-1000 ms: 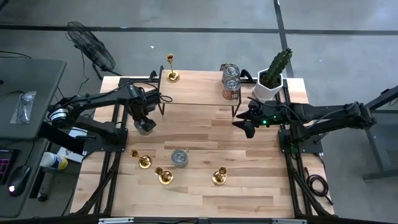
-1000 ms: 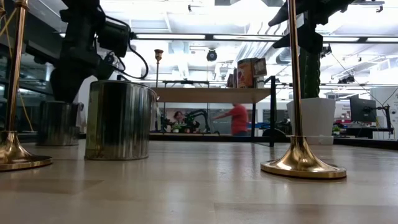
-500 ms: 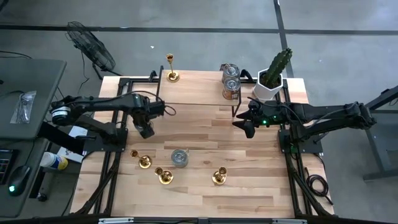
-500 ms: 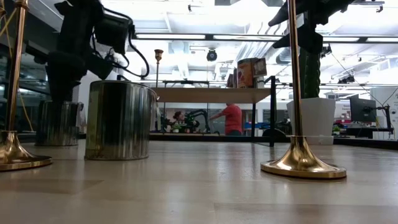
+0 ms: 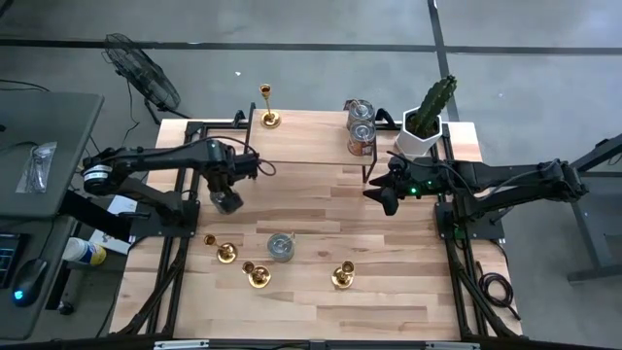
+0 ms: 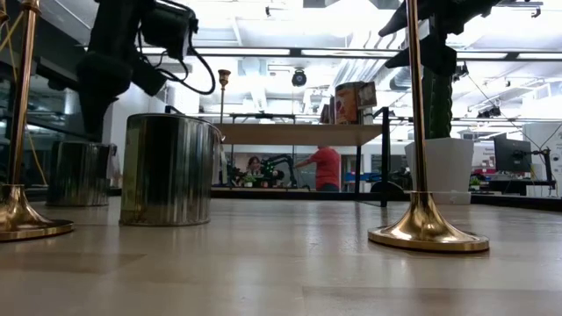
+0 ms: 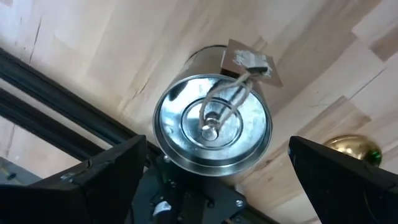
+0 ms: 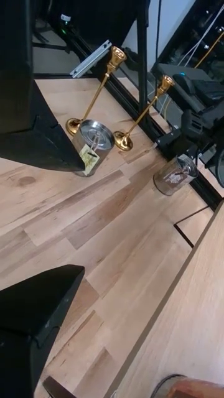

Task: Pick & Place candle stick holders
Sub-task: Put the silver scented candle on the shelf

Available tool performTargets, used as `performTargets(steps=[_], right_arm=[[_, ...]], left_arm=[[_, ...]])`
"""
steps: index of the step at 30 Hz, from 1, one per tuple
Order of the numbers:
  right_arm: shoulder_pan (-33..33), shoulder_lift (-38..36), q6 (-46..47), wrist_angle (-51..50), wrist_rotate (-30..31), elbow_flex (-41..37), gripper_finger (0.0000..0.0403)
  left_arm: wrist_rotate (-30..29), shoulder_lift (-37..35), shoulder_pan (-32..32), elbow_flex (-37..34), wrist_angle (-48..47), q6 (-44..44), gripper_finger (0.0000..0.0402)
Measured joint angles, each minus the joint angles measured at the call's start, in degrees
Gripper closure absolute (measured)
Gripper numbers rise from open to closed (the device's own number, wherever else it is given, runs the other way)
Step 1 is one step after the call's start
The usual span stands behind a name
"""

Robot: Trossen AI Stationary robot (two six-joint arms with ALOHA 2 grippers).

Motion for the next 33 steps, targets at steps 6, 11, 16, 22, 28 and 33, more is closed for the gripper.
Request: performTargets(steps=[6,11,16,22,28,33], right_arm=[[0.0,0.0,0.0,0.0,0.0,0.0,0.0151],[0.0,0.0,0.0,0.0,0.0,0.0,0.0151],[0.0,0.0,0.0,0.0,0.0,0.0,0.0151],[0.0,0.0,0.1,0.0,0.0,0.0,0.0151],[0.0,0.0,0.9,0.0,0.0,0.0,0.0151],[0.0,0.0,0.9,0.0,0.0,0.0,0.0151]], left_arm=[[-0.8,-0.1,0.0,-2.9,1.1,3.0,0.0018],[-1.2,-0.1,0.0,-5.6,2.0,3.9,0.0018],[0.0,-0.2,0.0,-9.0,5.0,3.9,0.0018],[0.0,-0.2,0.0,-11.1,9.7,2.9,0.0018],[0.0,-0.2,0.0,-11.1,14.7,2.5,0.0018],[0.0,0.2,0.0,-11.1,18.0,2.5,0.0018]])
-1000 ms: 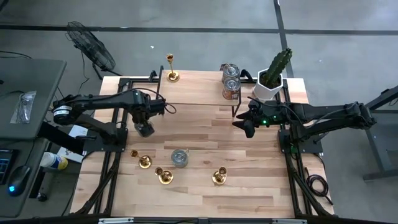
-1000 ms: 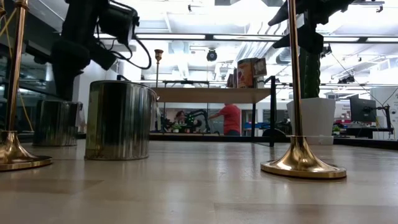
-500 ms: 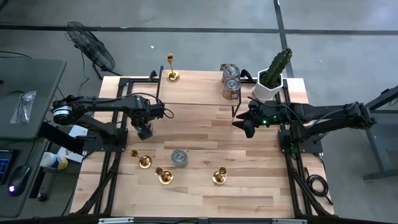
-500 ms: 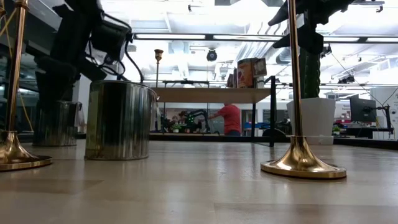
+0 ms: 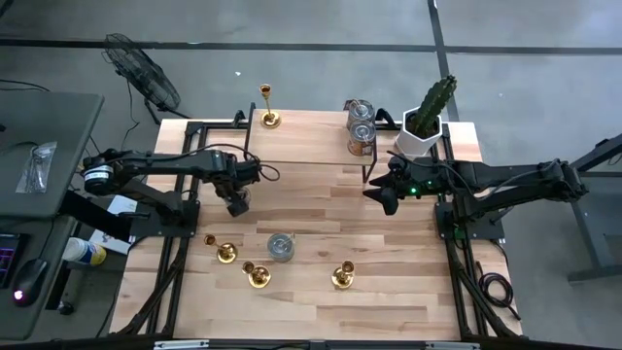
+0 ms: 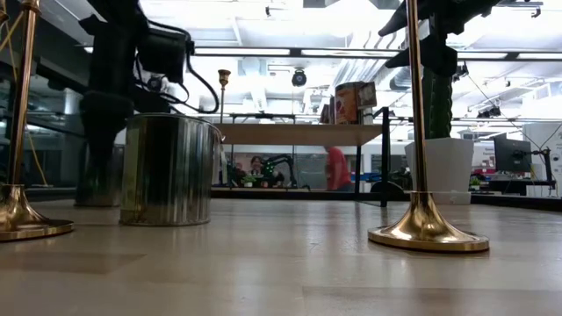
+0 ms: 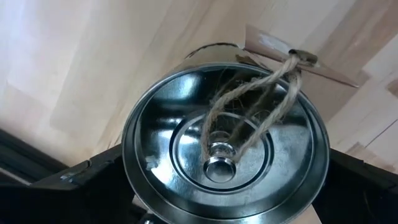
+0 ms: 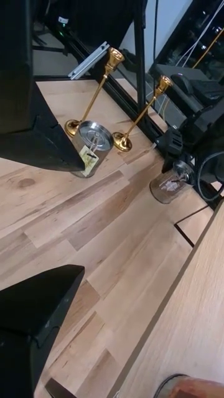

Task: Pick & Place candle stick holders
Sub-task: Put the silver scented candle on the shelf

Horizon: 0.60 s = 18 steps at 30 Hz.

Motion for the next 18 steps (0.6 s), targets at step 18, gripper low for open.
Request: performTargets(steps=[18], right_arm=[[0.0,0.0,0.0,0.0,0.2,0.0,0.0151]], left_arm=[[1.3,0.0,0.0,0.0,3.8,-0.6,0.0018]])
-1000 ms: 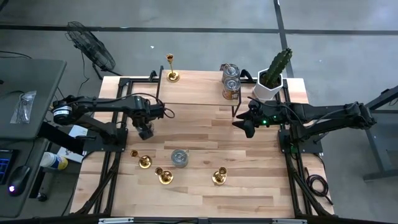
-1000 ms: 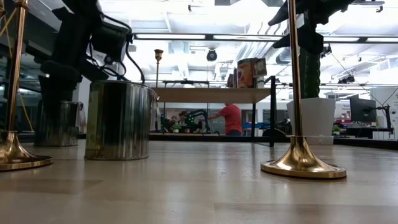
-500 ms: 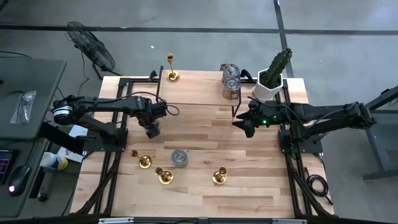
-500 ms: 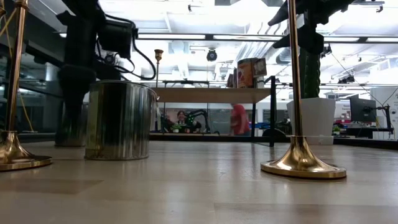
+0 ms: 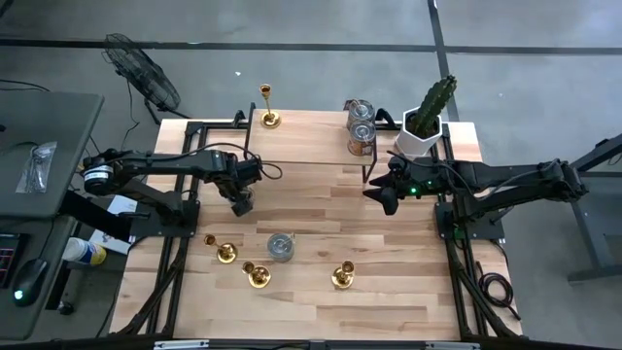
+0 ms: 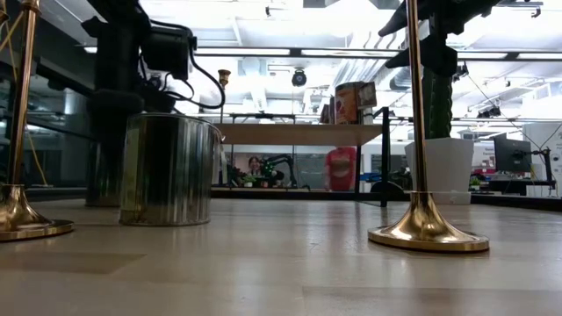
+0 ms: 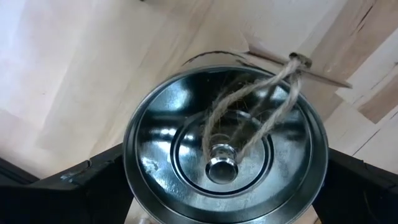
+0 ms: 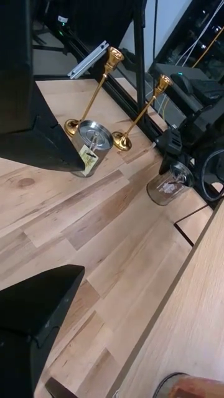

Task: Pick & Place candle stick holders
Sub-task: Put the silver scented candle on the shelf

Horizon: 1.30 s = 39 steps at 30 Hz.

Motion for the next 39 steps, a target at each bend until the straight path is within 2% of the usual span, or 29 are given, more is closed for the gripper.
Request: performTargets(steps=[5,22,33,39], right_arm=[[0.0,0.0,0.0,0.0,0.0,0.0,0.0151],[0.0,0.1,0.0,0.0,0.0,0.0,0.0151],[0.0,0.1,0.0,0.0,0.0,0.0,0.0151],[0.0,0.1,0.0,0.0,0.0,0.0,0.0151]], left_arm=[[1.0,0.0,0.0,0.0,1.0,-0.7,0.0018],[-1.5,0.0,0.0,0.0,7.8,-0.9,0.0018],[1.7,8.9,0.0,0.1,8.7,-1.1,0.0018],[3.4,10.2,0.0,0.1,9.3,-2.4,0.0018]])
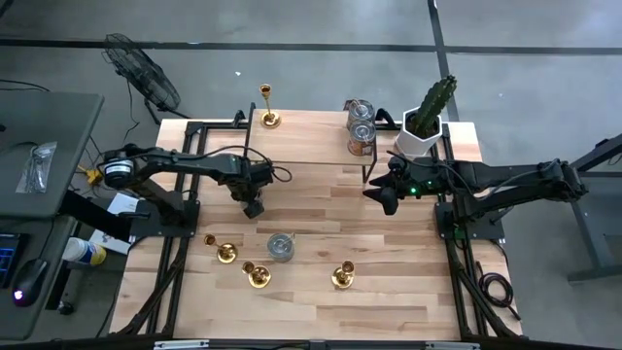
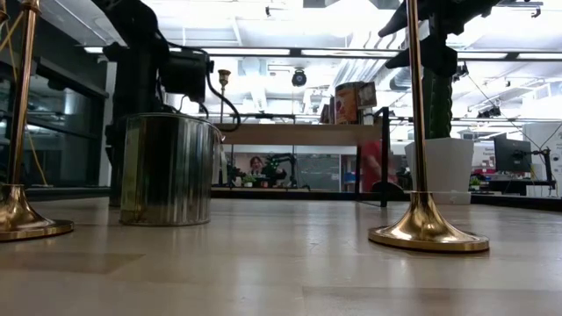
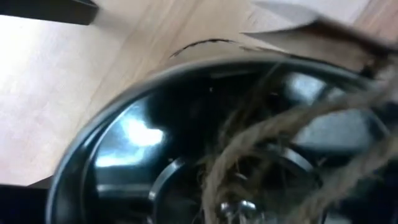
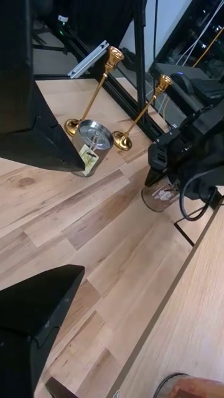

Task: Pick & Place candle stick holders
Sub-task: Put the silver scented candle on the shelf

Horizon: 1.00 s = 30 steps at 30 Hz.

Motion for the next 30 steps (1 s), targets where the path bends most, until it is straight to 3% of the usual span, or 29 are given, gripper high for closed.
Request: performTargets(steps=[10,30], right_arm=[[0.0,0.0,-0.5,0.0,0.0,0.0,0.0151],[0.0,0.0,-0.9,0.0,0.0,0.0,0.0151]], left_arm=[[-0.2,-1.0,0.0,0.3,0.7,-7.3,0.0018],[-3.3,-1.0,0.0,0.3,5.7,-10.6,0.0018]])
